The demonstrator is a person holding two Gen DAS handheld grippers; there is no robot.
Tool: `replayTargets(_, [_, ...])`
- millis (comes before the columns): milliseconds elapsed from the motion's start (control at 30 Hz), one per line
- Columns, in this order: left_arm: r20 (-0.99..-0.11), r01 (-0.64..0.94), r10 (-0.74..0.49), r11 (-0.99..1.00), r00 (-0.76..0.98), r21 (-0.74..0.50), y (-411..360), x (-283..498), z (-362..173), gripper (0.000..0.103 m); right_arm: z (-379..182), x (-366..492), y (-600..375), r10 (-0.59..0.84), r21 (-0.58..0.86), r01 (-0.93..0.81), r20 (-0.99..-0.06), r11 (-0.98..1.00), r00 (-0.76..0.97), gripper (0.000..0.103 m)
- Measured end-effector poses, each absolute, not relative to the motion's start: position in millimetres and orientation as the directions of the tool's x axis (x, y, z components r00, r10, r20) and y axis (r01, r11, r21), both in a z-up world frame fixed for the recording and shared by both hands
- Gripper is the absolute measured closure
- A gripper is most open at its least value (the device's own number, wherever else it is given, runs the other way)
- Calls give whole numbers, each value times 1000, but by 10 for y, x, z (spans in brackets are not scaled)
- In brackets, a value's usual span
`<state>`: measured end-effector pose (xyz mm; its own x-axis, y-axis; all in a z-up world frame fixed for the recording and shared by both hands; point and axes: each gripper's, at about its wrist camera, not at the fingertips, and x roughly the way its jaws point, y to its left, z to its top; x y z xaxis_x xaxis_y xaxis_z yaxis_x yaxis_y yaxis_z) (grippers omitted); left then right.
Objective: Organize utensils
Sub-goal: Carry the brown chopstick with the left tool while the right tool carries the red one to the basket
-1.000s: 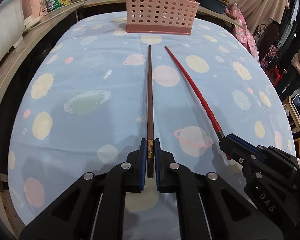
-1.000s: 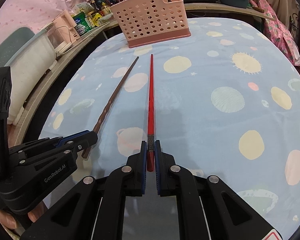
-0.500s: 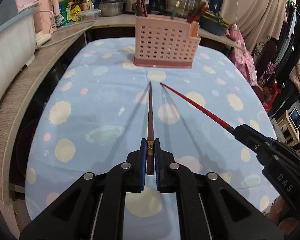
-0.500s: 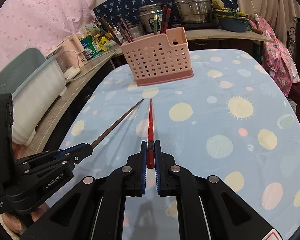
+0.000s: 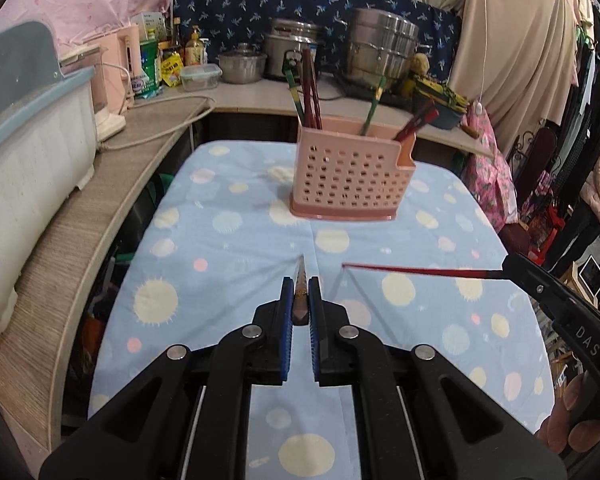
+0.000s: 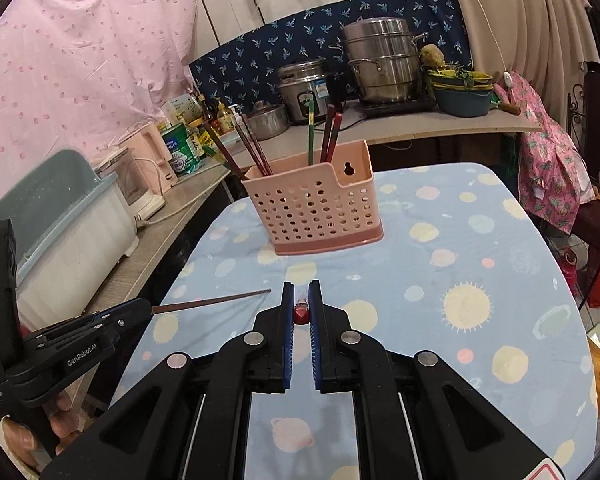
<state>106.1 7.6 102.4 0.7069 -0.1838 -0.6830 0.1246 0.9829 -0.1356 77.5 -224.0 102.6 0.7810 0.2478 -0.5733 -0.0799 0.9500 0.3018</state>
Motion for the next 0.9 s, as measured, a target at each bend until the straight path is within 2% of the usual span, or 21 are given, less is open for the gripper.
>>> replayTargets(600, [-579, 132, -209, 976, 788, -172, 135, 1645, 1745, 96, 1642, 1313, -2347, 245, 308, -102, -472, 946, 847, 96])
replayTargets(900, [-456, 146, -236, 964, 858, -224, 171, 2078, 2428, 96, 2260, 1812, -2431, 244, 339, -117, -361, 933, 900, 96])
